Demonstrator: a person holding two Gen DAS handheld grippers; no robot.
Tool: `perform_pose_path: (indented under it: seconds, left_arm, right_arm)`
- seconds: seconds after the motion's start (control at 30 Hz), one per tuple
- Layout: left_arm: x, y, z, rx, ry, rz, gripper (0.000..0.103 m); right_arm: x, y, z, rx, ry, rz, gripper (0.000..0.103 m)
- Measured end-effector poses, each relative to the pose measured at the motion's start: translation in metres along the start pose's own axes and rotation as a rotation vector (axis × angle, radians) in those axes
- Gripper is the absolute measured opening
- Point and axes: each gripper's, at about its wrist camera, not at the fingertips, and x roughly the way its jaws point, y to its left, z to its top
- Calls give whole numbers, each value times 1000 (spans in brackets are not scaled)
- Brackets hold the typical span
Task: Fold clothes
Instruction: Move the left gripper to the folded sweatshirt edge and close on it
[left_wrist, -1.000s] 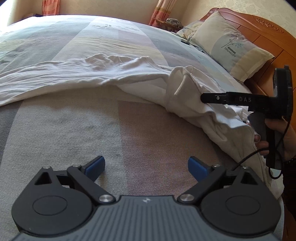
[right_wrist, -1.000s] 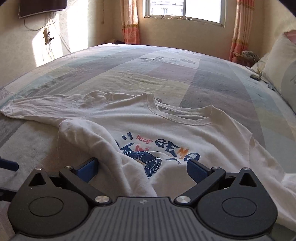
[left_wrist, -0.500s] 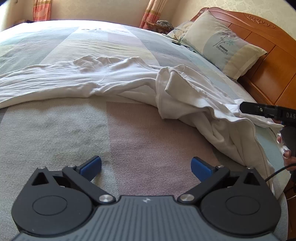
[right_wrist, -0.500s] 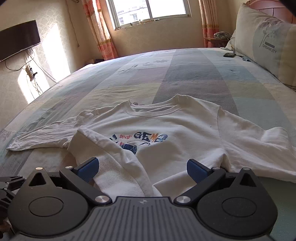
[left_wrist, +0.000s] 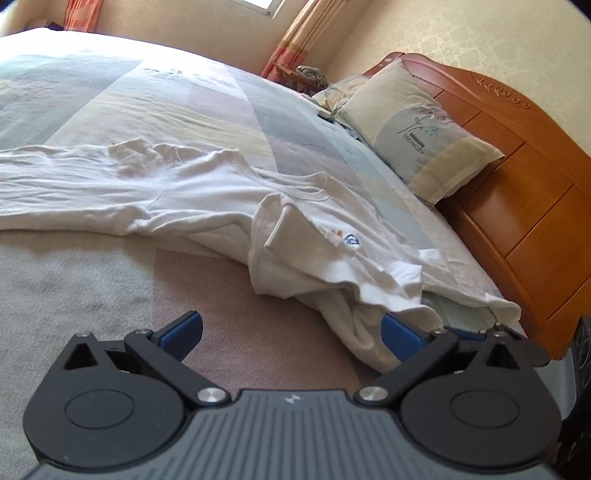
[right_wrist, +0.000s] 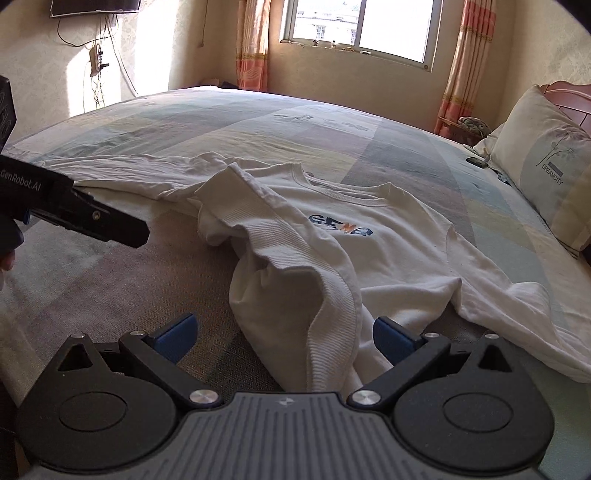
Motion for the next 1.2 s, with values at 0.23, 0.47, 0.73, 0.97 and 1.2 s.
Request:
perform_pose_path:
  seconds: [0.23,0.47,0.73,0.97,1.2]
  left_arm:
    - [43,-2,24,17,-45,-57,102]
    - [61,-1,31,-48,-37,-162,102]
    - [49,3,32,-132,-50,-323,102]
    - [79,34,28,-394,-11,-414,98]
    - [104,65,8,-620,-18,-428,69]
  right_arm:
    - [3,-1,-14,31,41,11,103]
    - [3,-4,-18,40,52,12,103]
    - [-8,1,-7,-10,-21,20,103]
    - [-7,26,15,-151,-91,-24,103]
    - [-1,30,2,-130,-44,10,103]
